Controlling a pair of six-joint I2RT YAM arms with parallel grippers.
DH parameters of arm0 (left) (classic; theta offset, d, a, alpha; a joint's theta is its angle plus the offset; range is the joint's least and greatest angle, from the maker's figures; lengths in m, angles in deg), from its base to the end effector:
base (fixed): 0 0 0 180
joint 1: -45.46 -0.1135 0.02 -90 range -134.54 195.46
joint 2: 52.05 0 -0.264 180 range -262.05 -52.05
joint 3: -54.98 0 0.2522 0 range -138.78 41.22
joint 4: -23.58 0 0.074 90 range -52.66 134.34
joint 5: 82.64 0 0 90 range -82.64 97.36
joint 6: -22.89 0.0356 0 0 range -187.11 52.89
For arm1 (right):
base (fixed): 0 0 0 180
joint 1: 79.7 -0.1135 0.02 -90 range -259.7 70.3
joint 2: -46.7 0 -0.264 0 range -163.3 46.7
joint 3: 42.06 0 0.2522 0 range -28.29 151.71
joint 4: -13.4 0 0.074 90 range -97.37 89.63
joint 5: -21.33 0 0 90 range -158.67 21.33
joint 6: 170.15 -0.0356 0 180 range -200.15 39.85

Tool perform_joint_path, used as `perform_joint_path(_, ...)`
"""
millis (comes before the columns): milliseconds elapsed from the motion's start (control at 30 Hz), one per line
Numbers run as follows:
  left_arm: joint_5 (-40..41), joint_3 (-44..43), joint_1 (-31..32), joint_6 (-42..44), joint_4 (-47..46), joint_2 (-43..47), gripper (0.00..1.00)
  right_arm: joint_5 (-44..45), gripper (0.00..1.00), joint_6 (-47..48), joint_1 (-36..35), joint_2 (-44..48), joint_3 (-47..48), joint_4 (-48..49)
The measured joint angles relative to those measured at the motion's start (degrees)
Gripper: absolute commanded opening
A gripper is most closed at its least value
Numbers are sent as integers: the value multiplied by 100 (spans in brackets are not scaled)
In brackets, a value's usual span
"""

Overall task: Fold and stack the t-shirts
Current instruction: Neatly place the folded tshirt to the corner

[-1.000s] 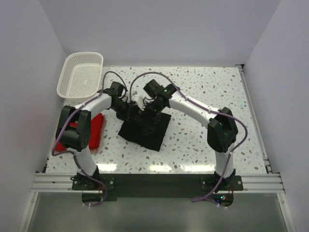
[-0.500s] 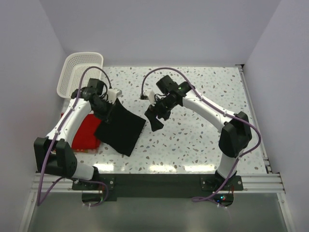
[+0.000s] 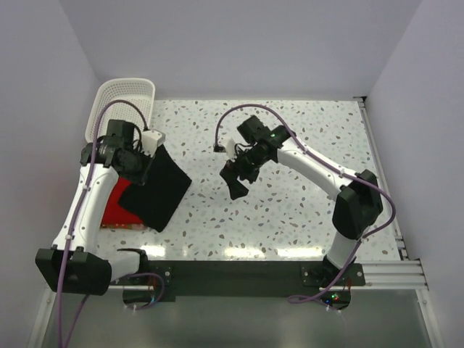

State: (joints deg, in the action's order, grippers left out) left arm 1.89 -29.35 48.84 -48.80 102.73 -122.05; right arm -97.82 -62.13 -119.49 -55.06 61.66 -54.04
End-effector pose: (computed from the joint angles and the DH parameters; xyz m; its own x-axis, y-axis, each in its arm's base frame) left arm 0.2200 -0.0164 0.3250 -0.8265 0.3621 -0.4310 0.3780 0.9244 0.0518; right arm 0.2728 0.2498 0.2850 -0.4439 -0.7213 -0.5317 -0.8955 0.3350 0.2930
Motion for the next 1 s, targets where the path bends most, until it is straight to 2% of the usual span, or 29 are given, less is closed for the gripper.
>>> perform_joint_path(400,-61,-793,0,15,575,144,0,122,99,0,0,442,-192,61)
perform_joint_path(1000,-48,-1062,-144,-15,981,348,0,160,99,-2,0,452,-192,66)
